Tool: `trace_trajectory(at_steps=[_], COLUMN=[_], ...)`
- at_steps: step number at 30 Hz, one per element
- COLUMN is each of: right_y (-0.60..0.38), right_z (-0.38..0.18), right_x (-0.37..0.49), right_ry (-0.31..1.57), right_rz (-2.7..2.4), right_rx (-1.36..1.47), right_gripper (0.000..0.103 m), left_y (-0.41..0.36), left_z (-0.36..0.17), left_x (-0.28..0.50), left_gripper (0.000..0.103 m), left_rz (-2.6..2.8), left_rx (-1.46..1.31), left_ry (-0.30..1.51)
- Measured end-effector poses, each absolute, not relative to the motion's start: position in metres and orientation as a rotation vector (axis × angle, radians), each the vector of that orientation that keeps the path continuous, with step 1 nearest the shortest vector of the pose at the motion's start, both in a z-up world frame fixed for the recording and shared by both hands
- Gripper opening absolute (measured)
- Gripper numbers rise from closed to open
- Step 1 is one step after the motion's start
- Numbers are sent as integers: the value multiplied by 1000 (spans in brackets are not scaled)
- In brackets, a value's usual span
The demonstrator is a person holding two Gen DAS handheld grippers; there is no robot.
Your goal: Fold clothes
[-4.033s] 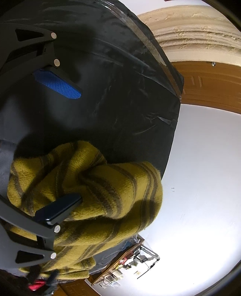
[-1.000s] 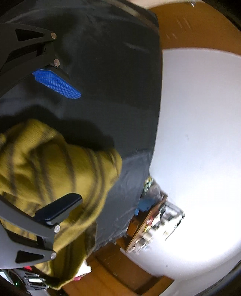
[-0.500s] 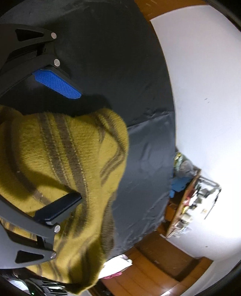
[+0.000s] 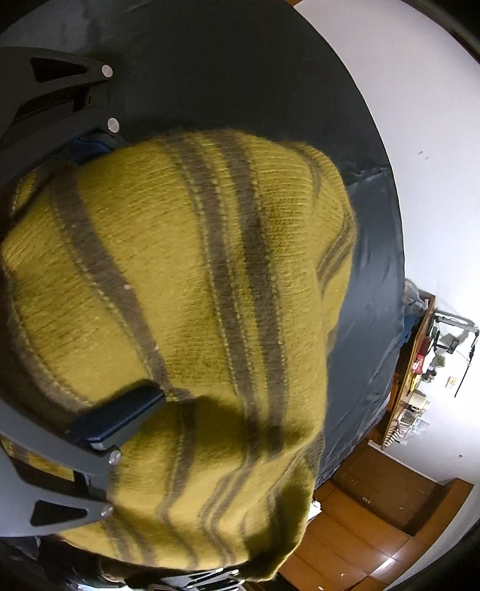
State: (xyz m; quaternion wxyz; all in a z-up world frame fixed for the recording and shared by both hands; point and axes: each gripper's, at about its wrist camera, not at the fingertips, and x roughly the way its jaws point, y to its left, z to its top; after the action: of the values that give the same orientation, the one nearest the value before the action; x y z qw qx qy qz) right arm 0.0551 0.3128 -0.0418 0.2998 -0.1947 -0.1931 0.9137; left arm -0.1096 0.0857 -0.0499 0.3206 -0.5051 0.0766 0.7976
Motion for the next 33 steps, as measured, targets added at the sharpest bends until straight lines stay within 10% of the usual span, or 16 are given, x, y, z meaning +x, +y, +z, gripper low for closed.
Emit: trace_trajectory(at_steps=[19, 33], right_y=[321, 315], right_z=[-48, -47], right_x=[57, 59], right_ry=[-512, -523], right_rz=[2480, 2485], right_rx=[-581, -589], right_gripper=[18, 18], left_y=[16, -21], left_z=[-58, -6], left_x=[20, -76], left_gripper=[102, 103], left_rz=[2077, 2289], left_rx=[-1304, -1194], left_ry=[146, 20])
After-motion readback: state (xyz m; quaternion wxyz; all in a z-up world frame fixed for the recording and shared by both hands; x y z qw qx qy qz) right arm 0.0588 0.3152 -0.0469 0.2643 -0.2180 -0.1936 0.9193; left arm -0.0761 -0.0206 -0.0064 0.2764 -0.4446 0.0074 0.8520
